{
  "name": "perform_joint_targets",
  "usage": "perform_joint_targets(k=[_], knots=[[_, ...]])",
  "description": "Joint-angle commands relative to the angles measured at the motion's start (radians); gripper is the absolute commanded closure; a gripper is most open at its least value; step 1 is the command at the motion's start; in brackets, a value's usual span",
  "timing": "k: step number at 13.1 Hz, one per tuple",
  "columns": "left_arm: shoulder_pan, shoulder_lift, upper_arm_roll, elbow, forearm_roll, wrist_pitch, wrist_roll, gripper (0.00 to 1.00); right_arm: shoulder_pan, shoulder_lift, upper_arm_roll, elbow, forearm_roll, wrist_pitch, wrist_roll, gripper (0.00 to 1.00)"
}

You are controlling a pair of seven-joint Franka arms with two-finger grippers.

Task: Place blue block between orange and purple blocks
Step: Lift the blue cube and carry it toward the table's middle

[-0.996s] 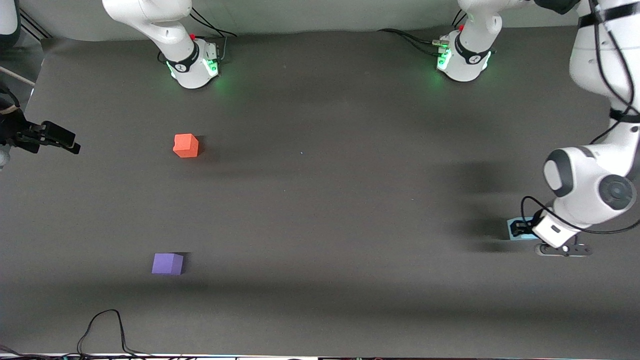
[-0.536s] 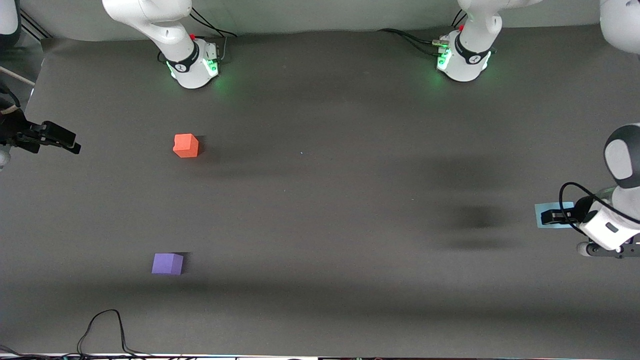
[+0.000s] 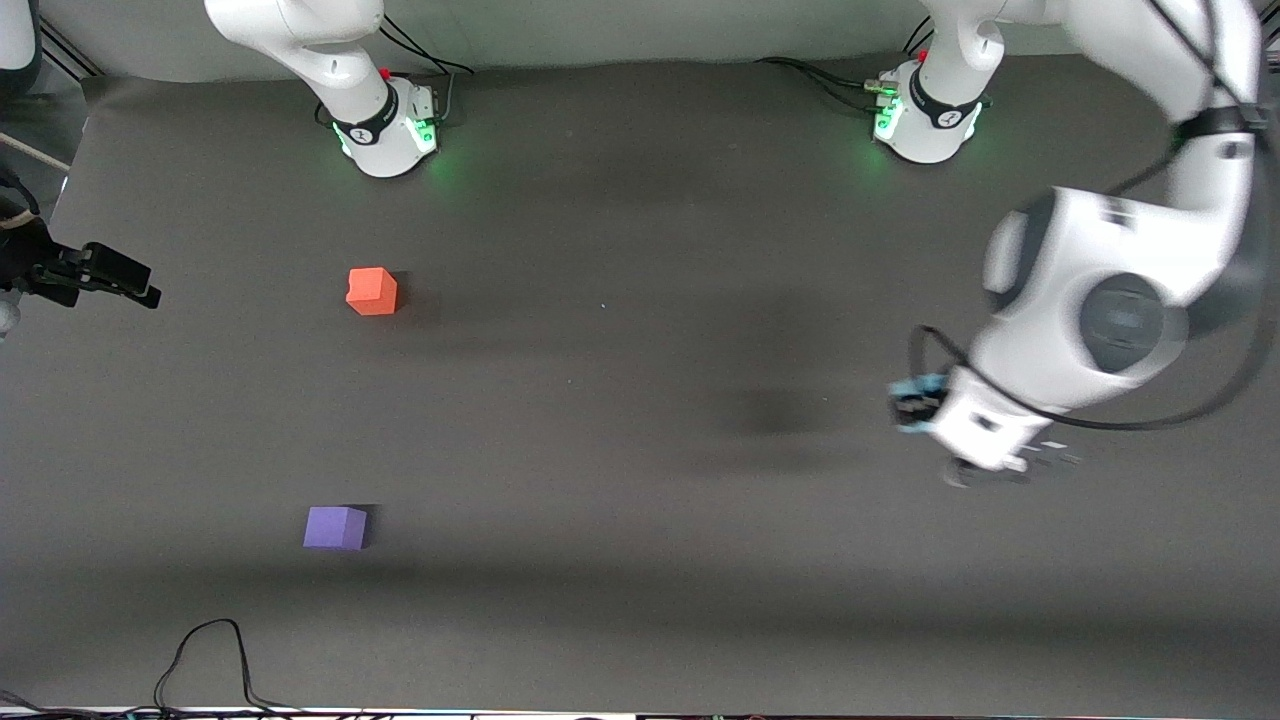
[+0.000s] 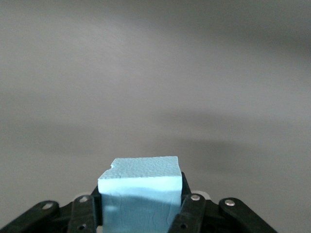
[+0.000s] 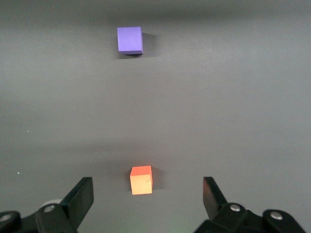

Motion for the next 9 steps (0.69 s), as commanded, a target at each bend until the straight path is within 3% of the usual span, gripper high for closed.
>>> perform_joint_targets(k=[1,5,9], knots=[[-0.196,0.066,0.022,0.084,0.006,-0.015,-0.235,0.43,0.002,0.0,0.0,0.011,-0.001,0.011,-0.006,0.0],[-0.451,0.236,0.023,0.277,0.053,0.057,-0.531,0.44,-0.004,0.012,-0.003,0.01,0.0,0.011,-0.003,0.0],[-0.606,0.365,0.023,0.3,0.116,0.201,-0.588,0.44,-0.004,0.023,-0.007,0.01,0.002,-0.003,-0.037,0.0]])
